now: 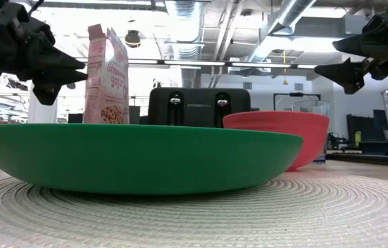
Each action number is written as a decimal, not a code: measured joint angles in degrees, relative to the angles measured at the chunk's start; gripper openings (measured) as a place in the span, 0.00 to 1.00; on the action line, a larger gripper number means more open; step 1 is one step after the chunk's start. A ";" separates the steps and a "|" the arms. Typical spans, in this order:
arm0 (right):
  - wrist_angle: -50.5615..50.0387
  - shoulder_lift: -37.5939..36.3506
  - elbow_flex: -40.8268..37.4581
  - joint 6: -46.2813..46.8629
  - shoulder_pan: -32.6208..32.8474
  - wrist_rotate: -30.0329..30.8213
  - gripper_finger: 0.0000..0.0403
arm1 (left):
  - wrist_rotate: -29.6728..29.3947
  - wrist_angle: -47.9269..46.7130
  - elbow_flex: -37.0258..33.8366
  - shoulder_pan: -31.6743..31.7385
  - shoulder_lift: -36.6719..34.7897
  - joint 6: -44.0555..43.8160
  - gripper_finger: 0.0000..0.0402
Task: Arrange a breakfast setting
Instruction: Pour the pink cereal box into the orange bowl
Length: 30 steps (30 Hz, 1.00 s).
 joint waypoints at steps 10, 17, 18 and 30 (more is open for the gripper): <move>0.00 -0.01 0.00 0.01 0.02 0.00 0.92 | -13.42 -13.87 6.22 0.00 -0.02 -3.89 0.39; -0.01 -0.01 0.01 0.01 0.02 0.01 0.92 | -23.33 -16.82 5.13 0.00 0.00 -11.28 0.63; -0.01 0.00 0.00 0.01 0.00 0.00 0.92 | -24.91 -16.66 4.93 0.00 0.00 -12.48 0.67; -0.01 -0.01 -0.01 0.02 0.00 0.02 0.92 | -27.16 -20.34 4.65 0.00 3.32 -18.83 0.99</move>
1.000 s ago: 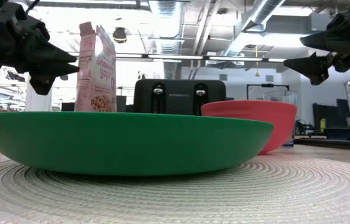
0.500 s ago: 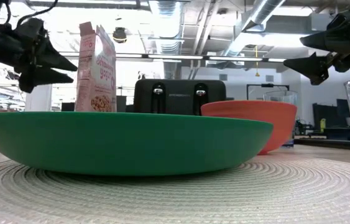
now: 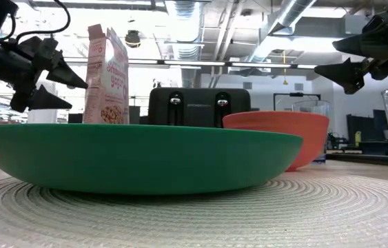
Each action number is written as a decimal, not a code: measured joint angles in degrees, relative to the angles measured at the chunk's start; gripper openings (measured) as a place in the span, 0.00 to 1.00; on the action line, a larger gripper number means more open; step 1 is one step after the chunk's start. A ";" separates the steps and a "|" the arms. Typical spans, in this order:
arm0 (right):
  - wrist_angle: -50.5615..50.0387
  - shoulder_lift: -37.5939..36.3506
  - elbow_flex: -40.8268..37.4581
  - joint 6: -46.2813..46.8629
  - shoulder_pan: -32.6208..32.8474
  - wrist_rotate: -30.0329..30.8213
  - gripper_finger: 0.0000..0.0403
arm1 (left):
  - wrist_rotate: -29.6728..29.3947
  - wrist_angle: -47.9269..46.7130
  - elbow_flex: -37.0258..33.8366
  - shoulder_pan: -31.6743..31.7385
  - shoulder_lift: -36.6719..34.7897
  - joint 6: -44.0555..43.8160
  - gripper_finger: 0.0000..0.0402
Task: Arrange a breakfast setting
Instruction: Pour the pink cereal box into the orange bowl
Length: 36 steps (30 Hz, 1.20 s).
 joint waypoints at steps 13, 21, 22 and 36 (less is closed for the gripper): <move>0.00 0.00 0.01 0.00 0.00 -0.01 0.92 | -2.14 1.86 -0.13 -0.01 10.93 -5.80 1.00; 0.00 0.00 0.00 -0.02 0.02 0.00 0.92 | -3.00 11.75 -0.13 0.63 21.62 -6.52 1.00; 0.00 0.00 0.01 0.00 0.02 -0.02 0.92 | -3.32 12.76 -0.13 1.03 23.19 -6.79 1.00; 0.00 0.00 0.02 -0.02 0.00 -0.02 0.92 | -4.32 34.42 -0.13 8.24 44.72 -4.69 1.00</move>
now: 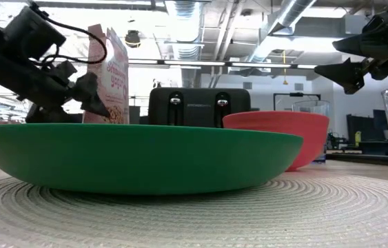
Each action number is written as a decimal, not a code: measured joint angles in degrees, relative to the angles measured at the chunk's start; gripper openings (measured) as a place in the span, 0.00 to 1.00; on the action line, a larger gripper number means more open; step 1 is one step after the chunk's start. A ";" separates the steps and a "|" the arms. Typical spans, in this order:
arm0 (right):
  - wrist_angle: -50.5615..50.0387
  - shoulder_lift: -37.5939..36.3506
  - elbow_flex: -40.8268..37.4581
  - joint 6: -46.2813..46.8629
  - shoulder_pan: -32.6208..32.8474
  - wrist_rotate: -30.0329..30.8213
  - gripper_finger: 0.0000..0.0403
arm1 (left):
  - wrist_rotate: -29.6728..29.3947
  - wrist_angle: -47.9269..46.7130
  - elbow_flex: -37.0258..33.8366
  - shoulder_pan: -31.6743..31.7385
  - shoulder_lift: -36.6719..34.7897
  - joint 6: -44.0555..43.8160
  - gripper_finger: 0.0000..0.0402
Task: Arrange a breakfast setting
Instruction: Pour the pink cereal box into the orange bowl
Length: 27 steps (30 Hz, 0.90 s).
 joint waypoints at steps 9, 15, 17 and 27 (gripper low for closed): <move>0.00 0.00 0.00 0.02 0.02 0.00 0.92 | -0.09 13.48 0.00 4.87 13.03 1.35 1.00; 0.00 0.00 0.00 0.00 0.02 0.02 0.92 | -0.02 25.32 0.00 7.65 20.62 8.39 1.00; 0.00 0.00 -0.02 0.00 0.00 0.02 0.92 | -0.02 28.44 0.00 8.42 23.05 9.20 1.00; 0.00 0.00 0.00 0.02 0.00 0.01 0.92 | 0.23 42.37 0.04 12.17 35.15 9.37 0.98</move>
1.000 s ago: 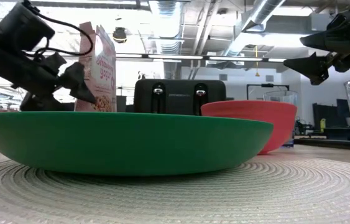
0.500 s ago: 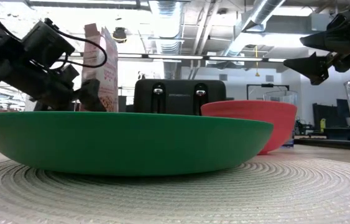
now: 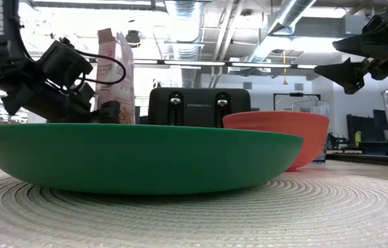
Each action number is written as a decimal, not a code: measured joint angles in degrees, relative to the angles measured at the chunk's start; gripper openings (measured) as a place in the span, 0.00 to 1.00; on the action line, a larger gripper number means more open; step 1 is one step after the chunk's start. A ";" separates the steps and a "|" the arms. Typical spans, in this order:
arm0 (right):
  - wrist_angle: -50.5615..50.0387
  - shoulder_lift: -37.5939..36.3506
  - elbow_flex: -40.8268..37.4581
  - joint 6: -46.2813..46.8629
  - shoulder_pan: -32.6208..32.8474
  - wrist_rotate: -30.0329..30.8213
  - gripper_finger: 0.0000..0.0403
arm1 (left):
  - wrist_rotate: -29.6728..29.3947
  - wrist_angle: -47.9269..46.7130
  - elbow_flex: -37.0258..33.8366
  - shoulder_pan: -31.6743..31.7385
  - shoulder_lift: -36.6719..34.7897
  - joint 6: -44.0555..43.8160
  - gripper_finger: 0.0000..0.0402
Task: Arrange a breakfast setting
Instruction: Pour the pink cereal box into the orange bowl
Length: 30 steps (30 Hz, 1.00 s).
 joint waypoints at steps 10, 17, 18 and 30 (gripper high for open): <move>0.00 0.00 0.00 -0.02 0.00 -0.01 0.92 | 3.46 14.68 0.42 2.43 7.34 3.94 0.76; 0.00 0.00 -0.01 -0.01 0.01 -0.01 0.92 | 4.26 14.78 1.75 2.43 7.32 8.48 0.53; 0.00 0.00 0.00 -0.02 0.00 -0.01 0.92 | 4.27 14.75 1.89 2.42 7.32 9.69 0.50; 0.00 0.00 0.00 -0.01 0.00 0.00 0.92 | 4.33 14.50 2.58 2.43 7.31 12.77 0.39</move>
